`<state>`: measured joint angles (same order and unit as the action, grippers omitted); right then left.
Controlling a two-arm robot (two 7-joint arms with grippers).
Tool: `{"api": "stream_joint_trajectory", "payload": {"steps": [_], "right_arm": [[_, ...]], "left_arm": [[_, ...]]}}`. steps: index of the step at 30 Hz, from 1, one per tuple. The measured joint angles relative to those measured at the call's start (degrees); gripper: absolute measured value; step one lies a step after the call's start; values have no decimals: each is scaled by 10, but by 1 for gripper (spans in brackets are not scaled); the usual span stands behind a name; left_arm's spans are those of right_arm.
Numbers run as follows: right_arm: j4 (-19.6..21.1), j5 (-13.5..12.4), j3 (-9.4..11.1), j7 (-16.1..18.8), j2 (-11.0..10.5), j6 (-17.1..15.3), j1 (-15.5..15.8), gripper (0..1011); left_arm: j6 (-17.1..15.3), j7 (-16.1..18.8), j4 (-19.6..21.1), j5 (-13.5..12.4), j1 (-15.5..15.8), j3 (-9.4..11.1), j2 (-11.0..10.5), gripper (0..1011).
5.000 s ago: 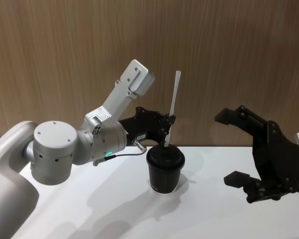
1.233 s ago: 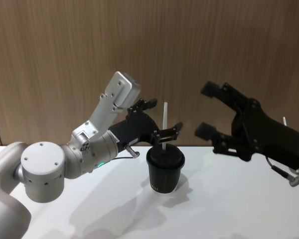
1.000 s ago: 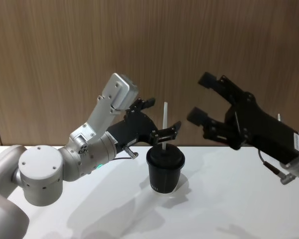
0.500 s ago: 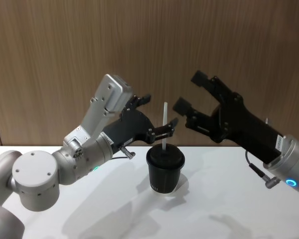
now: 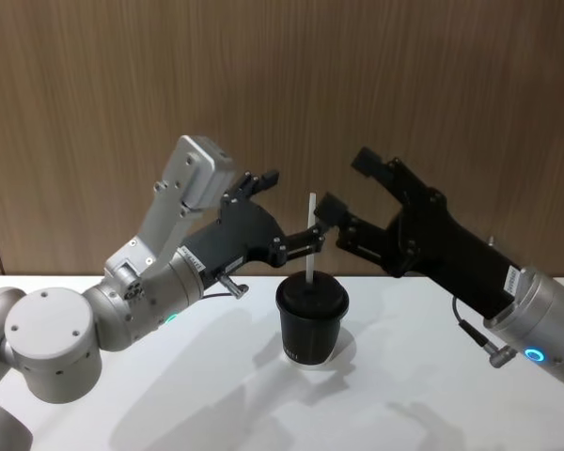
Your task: Pick up the straw with one hand, pass it to the other hand, and insert it into the cup.
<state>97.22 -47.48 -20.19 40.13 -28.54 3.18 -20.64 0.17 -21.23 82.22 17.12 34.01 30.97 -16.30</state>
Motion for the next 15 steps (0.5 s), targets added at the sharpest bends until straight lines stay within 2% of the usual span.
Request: {"api": "stream_joint_trajectory", "payload": {"steps": [15], "right_arm": [[1, -5, -5, -10, 1, 0, 3, 1001]], "left_arm": [[-4, -4, 13, 4, -8, -7, -3, 1003]]}}
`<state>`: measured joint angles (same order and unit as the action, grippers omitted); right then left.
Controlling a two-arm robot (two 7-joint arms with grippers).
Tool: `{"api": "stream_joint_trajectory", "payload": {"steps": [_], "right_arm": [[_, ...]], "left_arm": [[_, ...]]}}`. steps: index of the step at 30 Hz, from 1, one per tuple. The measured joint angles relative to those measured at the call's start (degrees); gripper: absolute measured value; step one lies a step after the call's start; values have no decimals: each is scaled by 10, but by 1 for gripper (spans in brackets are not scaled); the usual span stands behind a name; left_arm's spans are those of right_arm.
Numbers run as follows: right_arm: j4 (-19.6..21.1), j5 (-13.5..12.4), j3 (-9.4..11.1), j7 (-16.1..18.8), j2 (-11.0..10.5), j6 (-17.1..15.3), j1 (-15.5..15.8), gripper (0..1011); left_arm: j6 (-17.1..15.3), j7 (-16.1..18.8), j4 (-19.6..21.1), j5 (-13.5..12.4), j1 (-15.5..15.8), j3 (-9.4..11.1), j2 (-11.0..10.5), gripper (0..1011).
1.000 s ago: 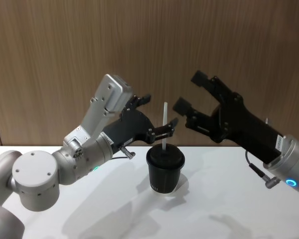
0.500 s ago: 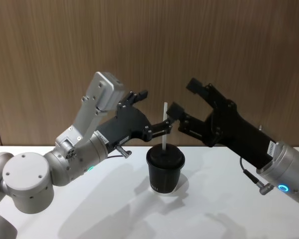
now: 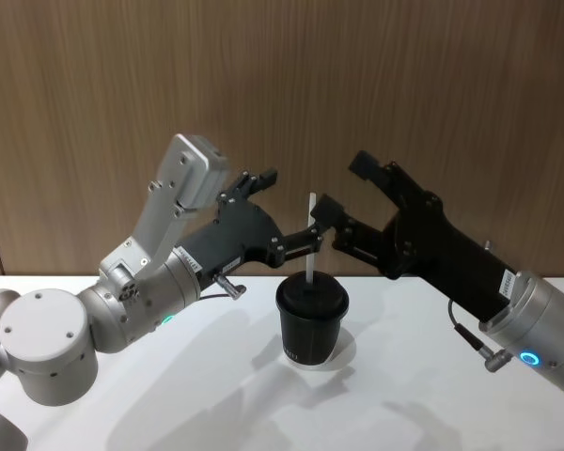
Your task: Pick up the straw with one hand, pass it to the other hand, and insert it into the cup.
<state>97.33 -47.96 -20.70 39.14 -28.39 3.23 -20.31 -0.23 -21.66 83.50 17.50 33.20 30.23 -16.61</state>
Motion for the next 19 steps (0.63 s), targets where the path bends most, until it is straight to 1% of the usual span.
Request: {"api": "stream_joint_trajectory", "payload": {"steps": [19], "right_arm": [[0, -2, -2, -3, 1, 1, 1, 1001]], "left_arm": [[-2, -2, 4, 1, -2, -2, -1, 1003]]}}
